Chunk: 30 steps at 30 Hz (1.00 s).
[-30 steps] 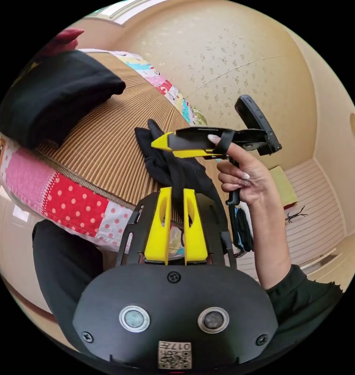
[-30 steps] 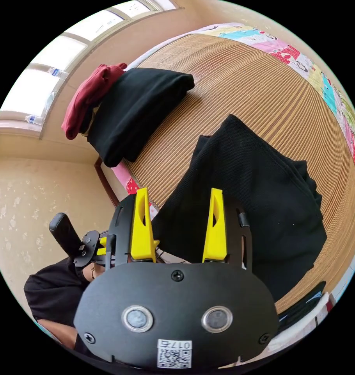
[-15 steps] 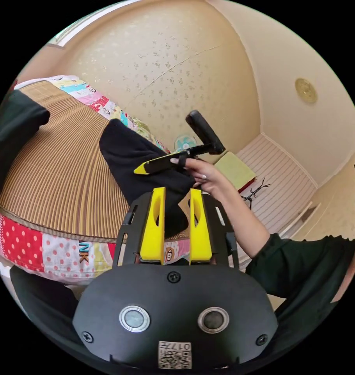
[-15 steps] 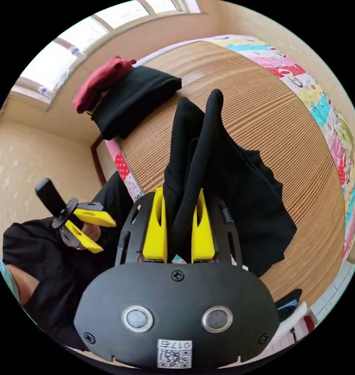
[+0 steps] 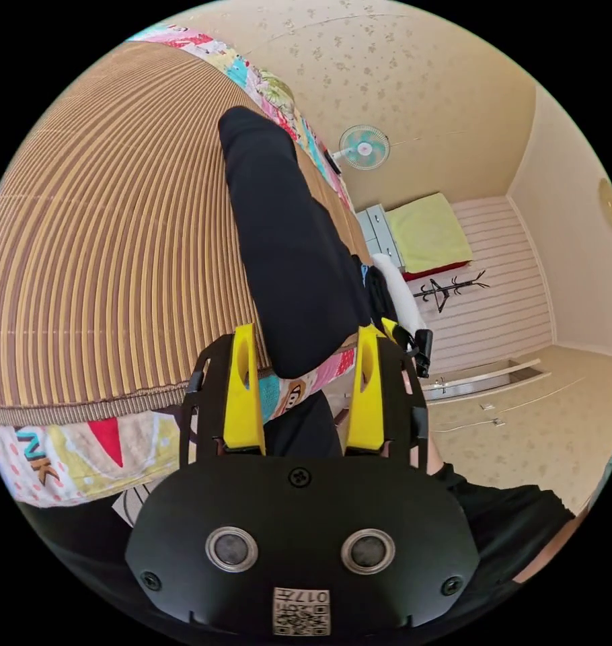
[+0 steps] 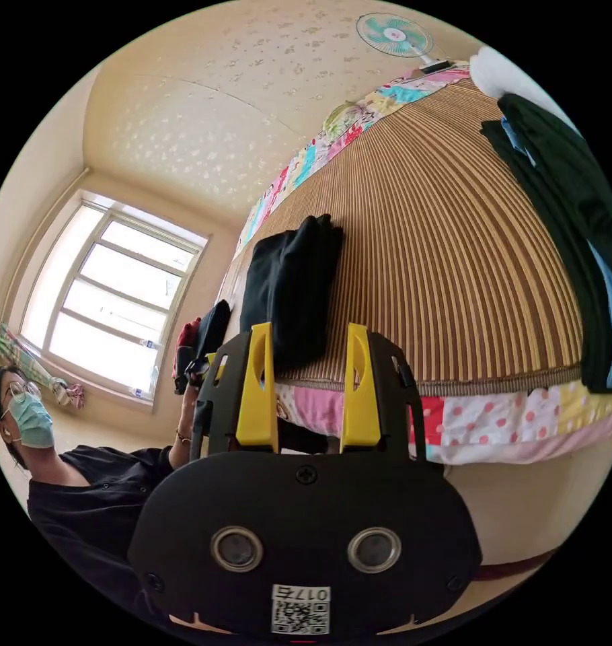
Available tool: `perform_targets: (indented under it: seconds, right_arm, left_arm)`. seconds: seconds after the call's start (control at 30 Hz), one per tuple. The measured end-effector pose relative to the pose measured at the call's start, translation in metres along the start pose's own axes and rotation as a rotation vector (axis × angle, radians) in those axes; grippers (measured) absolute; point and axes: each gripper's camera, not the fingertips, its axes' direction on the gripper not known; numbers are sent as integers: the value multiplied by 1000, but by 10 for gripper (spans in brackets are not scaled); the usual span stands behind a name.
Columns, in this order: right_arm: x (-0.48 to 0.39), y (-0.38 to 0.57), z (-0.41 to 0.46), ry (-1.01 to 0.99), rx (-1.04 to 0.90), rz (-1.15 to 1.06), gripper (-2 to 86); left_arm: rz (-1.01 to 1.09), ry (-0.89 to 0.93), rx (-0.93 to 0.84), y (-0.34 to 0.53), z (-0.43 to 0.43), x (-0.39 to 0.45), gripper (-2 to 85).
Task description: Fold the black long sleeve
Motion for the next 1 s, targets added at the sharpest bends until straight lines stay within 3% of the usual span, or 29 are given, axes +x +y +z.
perform_targets:
  seconds: [0.17, 0.37, 0.5, 0.67, 0.83, 1.0]
  right_arm:
    - [28, 105, 32, -303, 60, 95, 193]
    - [44, 133, 109, -537, 119, 203, 241]
    - [26, 105, 153, -644, 19, 147, 217]
    - [-33, 42, 122, -513, 108, -182, 190]
    - [-88, -46, 17, -291, 296, -467, 168]
    - [-48, -107, -100, -165, 548, -271, 146]
  left_arm:
    - [-32, 12, -86, 1, 46, 4, 76]
    - [119, 59, -200, 55, 58, 76, 65]
    - [300, 48, -292, 103, 55, 139, 70]
    - [514, -47, -207, 123, 10, 189, 124]
    - [479, -109, -206, 126, -7, 176, 140]
    - [321, -24, -215, 127, -19, 134, 141]
